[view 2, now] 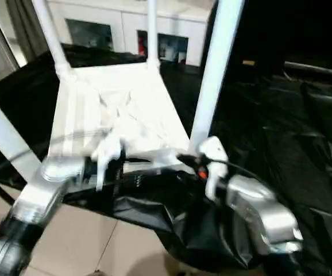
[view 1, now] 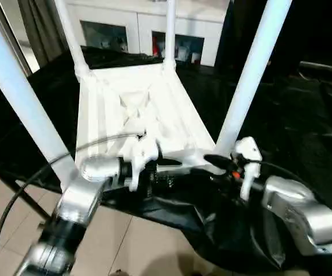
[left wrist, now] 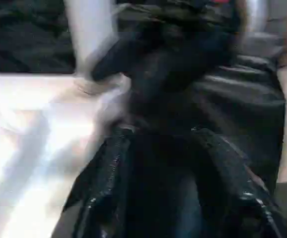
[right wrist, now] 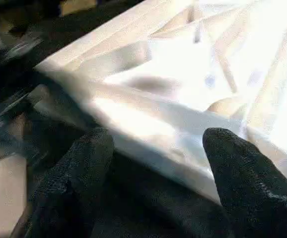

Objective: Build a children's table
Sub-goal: Rotate leg to tighten

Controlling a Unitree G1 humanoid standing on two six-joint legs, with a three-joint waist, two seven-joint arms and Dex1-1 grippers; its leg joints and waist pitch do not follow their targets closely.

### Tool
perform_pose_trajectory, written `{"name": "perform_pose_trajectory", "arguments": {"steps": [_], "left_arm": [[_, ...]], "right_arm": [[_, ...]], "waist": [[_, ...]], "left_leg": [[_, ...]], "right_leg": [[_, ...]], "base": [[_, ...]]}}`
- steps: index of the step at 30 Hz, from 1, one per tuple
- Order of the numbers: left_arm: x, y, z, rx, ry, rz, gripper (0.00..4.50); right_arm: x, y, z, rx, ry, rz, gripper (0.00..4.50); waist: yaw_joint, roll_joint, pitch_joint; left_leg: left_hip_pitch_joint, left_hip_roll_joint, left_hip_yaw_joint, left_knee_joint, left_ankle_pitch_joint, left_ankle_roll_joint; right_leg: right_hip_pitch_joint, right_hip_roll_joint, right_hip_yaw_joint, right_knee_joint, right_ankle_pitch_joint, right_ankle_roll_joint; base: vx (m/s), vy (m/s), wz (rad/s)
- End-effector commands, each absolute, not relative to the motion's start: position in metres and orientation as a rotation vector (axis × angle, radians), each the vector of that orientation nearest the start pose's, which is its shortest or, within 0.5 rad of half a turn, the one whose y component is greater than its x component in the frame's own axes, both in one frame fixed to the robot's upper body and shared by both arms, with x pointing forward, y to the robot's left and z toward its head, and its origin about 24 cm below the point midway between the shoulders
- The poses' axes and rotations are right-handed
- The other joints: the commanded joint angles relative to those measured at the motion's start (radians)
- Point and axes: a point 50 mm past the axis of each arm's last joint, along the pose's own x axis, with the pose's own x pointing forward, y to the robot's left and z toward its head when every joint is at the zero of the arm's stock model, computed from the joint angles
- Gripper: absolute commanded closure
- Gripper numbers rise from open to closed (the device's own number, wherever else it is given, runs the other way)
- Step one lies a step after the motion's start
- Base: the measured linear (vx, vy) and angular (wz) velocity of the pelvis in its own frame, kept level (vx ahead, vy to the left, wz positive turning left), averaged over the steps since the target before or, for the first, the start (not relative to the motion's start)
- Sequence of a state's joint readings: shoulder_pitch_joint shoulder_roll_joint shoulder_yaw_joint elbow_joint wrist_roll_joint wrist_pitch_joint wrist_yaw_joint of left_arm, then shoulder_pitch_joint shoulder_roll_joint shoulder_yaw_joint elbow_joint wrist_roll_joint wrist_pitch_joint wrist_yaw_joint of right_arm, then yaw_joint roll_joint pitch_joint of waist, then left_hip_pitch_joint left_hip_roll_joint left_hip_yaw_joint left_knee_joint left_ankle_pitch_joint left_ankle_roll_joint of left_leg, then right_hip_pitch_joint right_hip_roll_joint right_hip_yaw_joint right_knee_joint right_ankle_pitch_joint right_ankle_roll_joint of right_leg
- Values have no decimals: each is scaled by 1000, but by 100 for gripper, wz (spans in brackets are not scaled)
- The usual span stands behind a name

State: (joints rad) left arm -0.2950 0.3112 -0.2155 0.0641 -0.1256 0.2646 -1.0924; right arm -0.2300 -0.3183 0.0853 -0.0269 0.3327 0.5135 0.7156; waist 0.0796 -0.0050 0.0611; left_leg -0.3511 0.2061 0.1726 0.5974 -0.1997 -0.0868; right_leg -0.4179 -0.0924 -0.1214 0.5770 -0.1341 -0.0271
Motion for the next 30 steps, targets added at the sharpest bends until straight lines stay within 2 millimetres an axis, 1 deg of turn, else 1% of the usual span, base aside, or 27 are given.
{"name": "perform_pose_trajectory", "arguments": {"steps": [1, 2, 3, 4, 5, 6, 7, 8, 9, 10, 11, 12, 14, 15, 16, 17, 19, 20, 21, 22, 23, 24, 25, 26, 27, 28, 30], "left_arm": [[262, 110, 73, 181, 198, -1269, 210], [257, 112, 73, 169, 201, -1245, 210], [253, 114, 73, 161, 202, -1233, 201], [247, 116, 73, 151, 208, -1216, 186], [244, 118, 72, 144, 215, -1203, 186], [239, 121, 71, 135, 222, -1192, 173], [234, 125, 70, 123, 235, -1173, 173], [230, 130, 68, 114, 246, -1156, 167], [228, 132, 67, 114, 252, -1148, 157], [224, 137, 66, 118, 269, -1134, 146], [223, 139, 65, 122, 277, -1130, 138], [220, 144, 64, 127, 292, -1121, 134], [216, 153, 64, 126, 316, -1108, 131], [216, 154, 64, 126, 318, -1108, 108], [210, 162, 66, 134, 339, -1108, 98], [207, 165, 66, 137, 349, -1110, 94], [203, 170, 67, 142, 361, -1117, 89], [192, 182, 69, 151, 397, -1141, 89], [188, 186, 69, 154, 409, -1149, 61], [183, 192, 70, 160, 425, -1152, 51], [182, 195, 70, 162, 432, -1152, 51], [178, 200, 71, 165, 441, -1151, 47], [175, 204, 72, 167, 447, -1147, 18], [172, 211, 76, 166, 451, -1132, 18], [172, 211, 76, 166, 451, -1131, 8], [169, 219, 80, 166, 450, -1110, 8], [170, 225, 87, 172, 420, -1074, 3]], "right_arm": [[282, -140, 69, 60, 268, 812, 127], [286, -139, 69, 66, 255, 786, 127], [288, -138, 70, 69, 246, 767, 127], [292, -138, 69, 74, 238, 730, 127], [296, -138, 68, 76, 238, 694, 127], [301, -138, 68, 85, 229, 642, 127], [306, -138, 66, 95, 226, 600, 127], [309, -138, 65, 100, 223, 566, 127], [311, -138, 65, 99, 224, 548, 127], [315, -139, 62, 90, 231, 510, 127], [317, -141, 61, 86, 240, 487, 127], [322, -144, 58, 70, 255, 433, 127], [333, -151, 56, 54, 256, 339, 127], [333, -151, 56, 53, 256, 335, 127], [343, -156, 57, 38, 250, 263, 127], [347, -158, 58, 33, 246, 235, 127], [352, -160, 60, 43, 240, 208, 127], [362, -168, 66, 60, 220, 153, 127], [365, -170, 68, 63, 215, 139, 127], [367, -172, 70, 61, 208, 130, 127], [368, -174, 71, 60, 205, 127, 127], [369, -175, 72, 61, 199, 126, 127], [370, -177, 74, 62, 194, 128, 127], [370, -178, 75, 57, 185, 144, 127], [370, -178, 75, 57, 185, 145, 127], [370, -179, 75, 48, 175, 168, 127], [367, -179, 73, 36, 168, 197, 127]], "waist": [[-11, -15, -38], [-12, -17, -34], [-15, -14, -35], [-20, -14, -29], [-24, -15, -27], [-31, -15, -22], [-40, -24, -15], [-48, -28, -10], [-48, -24, -11], [-54, -29, -3], [-55, -32, -2], [-56, -30, 1], [-57, -31, 6], [-56, -31, 4], [-55, -30, 7], [-57, -30, 12], [-56, -28, 11], [-49, -24, 9], [-48, -20, 8], [-52, -24, 7], [-45, -18, 5], [-43, -14, 2], [-41, -11, 4], [-37, -8, 0], [-38, -10, 0], [-40, -11, -4], [-43, -12, -5]], "left_leg": [[-2, 17, -5, -82, -271, 41], [2, 19, -6, -85, -278, 41], [-1, 21, -9, -86, -284, 35], [0, 22, -12, -88, -303, 30], [2, 22, -11, -89, -308, 28], [1, 23, -15, -91, -326, 24], [-3, 22, -17, -93, -346, 19], [0, 17, -17, -93, -360, 17], [4, 19, -17, -92, -361, 14], [3, 18, -16, -94, -365, 15], [0, 18, -19, -95, -364, 14], [1, 19, -20, -97, -369, 9], [4, 21, -19, -99, -366, 4], [5, 20, -18, -97, -361, 3], [-1, 22, -19, -100, -341, 3], [-1, 22, -18, -102, -339, 3], [-1, 22, -13, -100, -314, 2], [5, 21, -8, -97, -289, 6], [3, 21, -9, -97, -281, 5], [-7, 19, -8, -98, -254, 9], [4, 20, -3, -95, -244, 11], [8, 21, 3, -91, -212, 15], [1, 21, 4, -93, -186, 21], [-3, 22, 2, -93, -176, 23], [-4, 21, 3, -92, -174, 25], [-6, 21, 2, -91, -162, 31], [-5, 20, 6, -89, -162, 45]], "right_leg": [[43, -54, 47, -103, -581, -37], [39, -54, 48, -103, -584, -34], [41, -56, 48, -97, -581, -39], [41, -55, 45, -102, -598, -33], [38, -54, 46, -105, -597, -33], [37, -53, 45, -102, -596, -38], [35, -54, 44, -101, -616, -38], [33, -51, 43, -110, -640, -22], [32, -52, 45, -107, -633, -23], [28, -50, 47, -110, -626, -24], [31, -50, 46, -105, -622, -25], [30, -51, 49, -102, -615, -26], [28, -50, 52, -100, -593, -35], [28, -52, 54, -94, -577, -44], [32, -54, 56, -88, -547, -57], [31, -52, 58, -86, -532, -73], [31, -53, 63, -79, -489, -91], [28, -51, 66, -75, -447, -101], [29, -51, 67, -69, -424, -114], [39, -47, 67, -62, -393, -126], [31, -45, 68, -63, -373, -130], [28, -40, 71, -54, -298, -154], [32, -35, 71, -47, -248, -172], [40, -37, 71, -40, -224, -182], [41, -38, 72, -39, -213, -187], [45, -36, 72, -34, -184, -198], [46, -38, 75, -34, -171, -221]], "base": [[0, 0, 0], [0, 0, 0], [0, 0, 0], [0, 0, 0], [0, 0, 0], [0, 0, 0], [0, 0, 0], [0, 0, 0], [0, 0, 0], [0, 0, 0], [0, 0, 0], [0, 0, 0], [0, 0, 0], [0, 0, 0], [0, 0, 0], [0, 0, 0], [0, 0, 0], [0, 0, 0], [0, 0, 0], [0, 0, 0], [0, 0, 0], [0, 0, 0], [0, 0, 0], [0, 0, 0], [0, 0, 0], [0, 0, 0], [0, 0, 0]]}}
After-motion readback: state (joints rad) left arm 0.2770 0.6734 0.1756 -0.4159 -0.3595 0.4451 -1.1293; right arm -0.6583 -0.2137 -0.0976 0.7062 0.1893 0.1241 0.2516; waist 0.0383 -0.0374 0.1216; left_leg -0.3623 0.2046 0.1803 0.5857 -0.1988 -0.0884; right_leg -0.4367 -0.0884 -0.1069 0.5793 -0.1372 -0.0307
